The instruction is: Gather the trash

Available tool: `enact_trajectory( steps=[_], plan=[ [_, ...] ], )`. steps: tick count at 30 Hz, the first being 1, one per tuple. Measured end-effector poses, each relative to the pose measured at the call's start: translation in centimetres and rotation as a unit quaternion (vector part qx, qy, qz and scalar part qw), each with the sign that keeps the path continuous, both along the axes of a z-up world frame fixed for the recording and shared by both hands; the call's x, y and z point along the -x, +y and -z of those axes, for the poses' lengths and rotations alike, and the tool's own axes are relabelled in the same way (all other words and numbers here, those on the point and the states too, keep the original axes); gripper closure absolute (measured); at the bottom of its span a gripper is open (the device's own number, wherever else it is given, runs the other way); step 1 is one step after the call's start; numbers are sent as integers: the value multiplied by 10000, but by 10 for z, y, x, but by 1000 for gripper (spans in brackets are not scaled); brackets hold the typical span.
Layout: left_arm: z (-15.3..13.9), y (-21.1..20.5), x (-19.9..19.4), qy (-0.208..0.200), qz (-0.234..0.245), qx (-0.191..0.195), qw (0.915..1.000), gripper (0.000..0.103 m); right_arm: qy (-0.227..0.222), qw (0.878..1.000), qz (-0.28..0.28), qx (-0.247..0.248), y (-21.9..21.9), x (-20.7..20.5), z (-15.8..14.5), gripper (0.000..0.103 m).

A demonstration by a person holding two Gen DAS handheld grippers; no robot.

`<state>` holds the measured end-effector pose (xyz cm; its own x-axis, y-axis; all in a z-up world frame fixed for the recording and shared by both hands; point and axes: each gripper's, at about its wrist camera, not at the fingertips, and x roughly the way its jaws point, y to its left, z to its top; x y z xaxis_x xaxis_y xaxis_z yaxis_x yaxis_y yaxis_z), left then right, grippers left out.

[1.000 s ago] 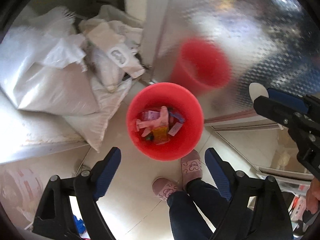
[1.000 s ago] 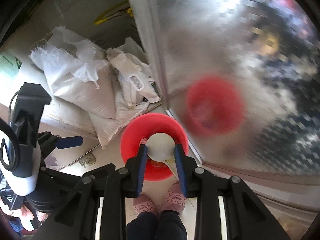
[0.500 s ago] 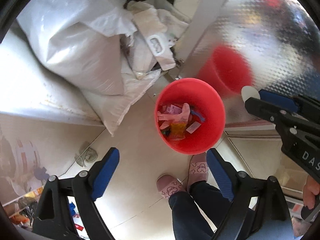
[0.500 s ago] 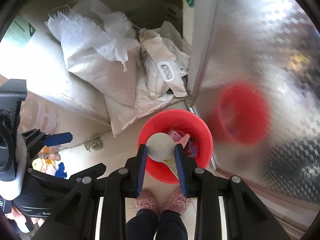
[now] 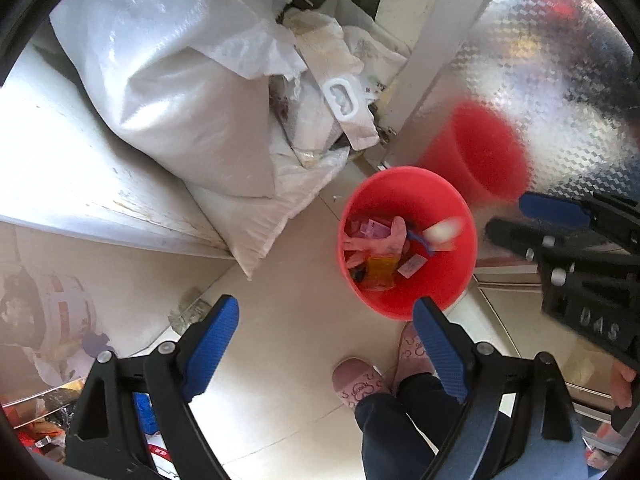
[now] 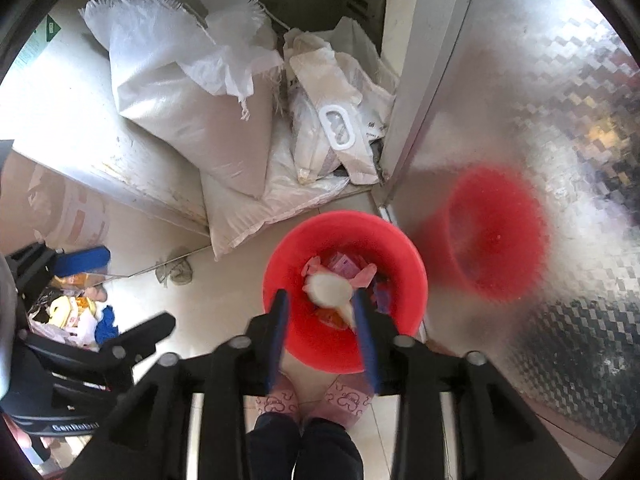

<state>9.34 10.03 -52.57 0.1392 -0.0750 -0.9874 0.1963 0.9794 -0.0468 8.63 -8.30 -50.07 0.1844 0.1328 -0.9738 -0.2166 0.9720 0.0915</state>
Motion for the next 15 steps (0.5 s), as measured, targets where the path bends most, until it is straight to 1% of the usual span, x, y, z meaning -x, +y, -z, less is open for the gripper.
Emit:
enact_trajectory(
  steps=[2,4,6,9,10,12,15],
  plan=[
    [-5,2,-1,-25,-23,8,10000,16,8,9999,-55,-85,0,1,-3,53],
    [-10,3,-1,-72,-41,-4,10000,16,-42,9999,-111,-19,0,3,-6,52],
    [-15,3,0,-99,-57,-42,9999,16,-80,9999,-108,39,-1,4,-11,41],
    [-28,3,3,-129,-100,-26,9999,16,-63,9999,-100,44,-4,8,-19,38],
    [-34,2,4,-160,-123,-35,9998,16,-31,9999,-98,27,-5,9,-23,38],
    [-50,1,8,-212,-162,-38,9996,16,-34,9999,-87,40,-8,11,-34,32],
    [-87,0,15,-347,-252,-57,9991,16,-172,9998,-110,60,-11,19,-61,28]
  ],
)
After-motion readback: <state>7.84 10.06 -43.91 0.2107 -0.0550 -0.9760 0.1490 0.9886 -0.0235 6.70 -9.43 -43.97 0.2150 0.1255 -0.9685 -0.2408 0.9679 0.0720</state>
